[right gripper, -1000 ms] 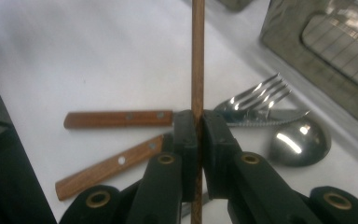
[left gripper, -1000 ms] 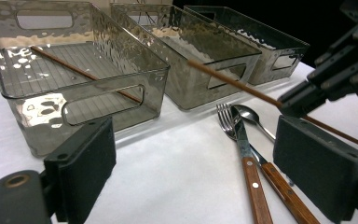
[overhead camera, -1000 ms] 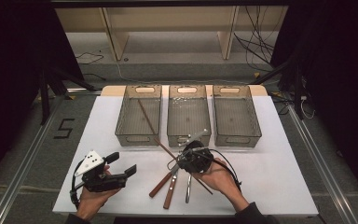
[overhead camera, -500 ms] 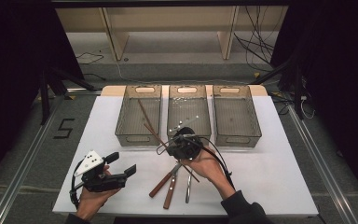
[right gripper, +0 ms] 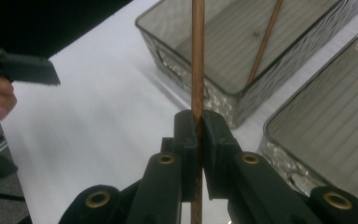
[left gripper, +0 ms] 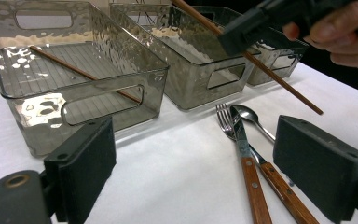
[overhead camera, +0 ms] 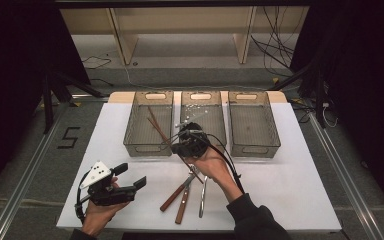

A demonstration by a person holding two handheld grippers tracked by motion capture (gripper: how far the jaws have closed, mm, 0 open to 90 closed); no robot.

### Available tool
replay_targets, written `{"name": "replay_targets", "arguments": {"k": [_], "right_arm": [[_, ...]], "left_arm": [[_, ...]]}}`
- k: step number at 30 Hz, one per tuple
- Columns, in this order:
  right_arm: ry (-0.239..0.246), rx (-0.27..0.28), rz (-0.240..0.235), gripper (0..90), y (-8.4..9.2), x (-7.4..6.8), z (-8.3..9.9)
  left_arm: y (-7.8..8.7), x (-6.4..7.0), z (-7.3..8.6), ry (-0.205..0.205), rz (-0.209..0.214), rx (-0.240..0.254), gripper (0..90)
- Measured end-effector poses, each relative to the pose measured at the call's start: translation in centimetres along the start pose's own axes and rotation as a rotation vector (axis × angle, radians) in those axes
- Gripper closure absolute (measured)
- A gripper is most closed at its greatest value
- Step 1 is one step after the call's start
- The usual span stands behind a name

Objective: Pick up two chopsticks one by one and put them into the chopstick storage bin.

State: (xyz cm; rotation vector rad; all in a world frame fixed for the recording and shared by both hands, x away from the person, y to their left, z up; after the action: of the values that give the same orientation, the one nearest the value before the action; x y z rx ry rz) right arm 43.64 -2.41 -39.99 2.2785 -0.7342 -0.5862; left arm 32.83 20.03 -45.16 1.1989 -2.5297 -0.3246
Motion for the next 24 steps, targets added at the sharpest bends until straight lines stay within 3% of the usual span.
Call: {"name": "replay_targets", "arguments": {"k": [7, 18, 24], "right_arm": [[-0.01, 0.02, 0.01, 85.5, -0.2, 0.3, -1.8], [-0.069, 0.05, 0.001, 85.5, -1.3, 1.5, -5.0], [-0.07, 0.046, 0.012, 85.5, -2.2, 1.6, -6.3]], "left_arm": [[0.0, 0.0, 0.0, 0.002, 0.001, 0.002, 12.7], [0.0, 0.0, 0.0, 0.002, 0.006, 0.002, 12.7], [0.0, 0.0, -0.1, 0.003, 0.008, 0.005, 12.7]]}}
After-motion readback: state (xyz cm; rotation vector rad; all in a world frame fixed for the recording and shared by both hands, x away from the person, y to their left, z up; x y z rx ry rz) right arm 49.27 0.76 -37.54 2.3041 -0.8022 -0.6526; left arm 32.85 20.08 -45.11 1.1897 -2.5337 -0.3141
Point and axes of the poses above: each handheld gripper's, and its own axes: y roughly backward along the jaws, z roughly out of its underside, x roughly to its right, the point moved 3 cm from there along -y, roughly forward along the jaws, and after that the axes turned 1 degree about -y, right-handed, at the moved point
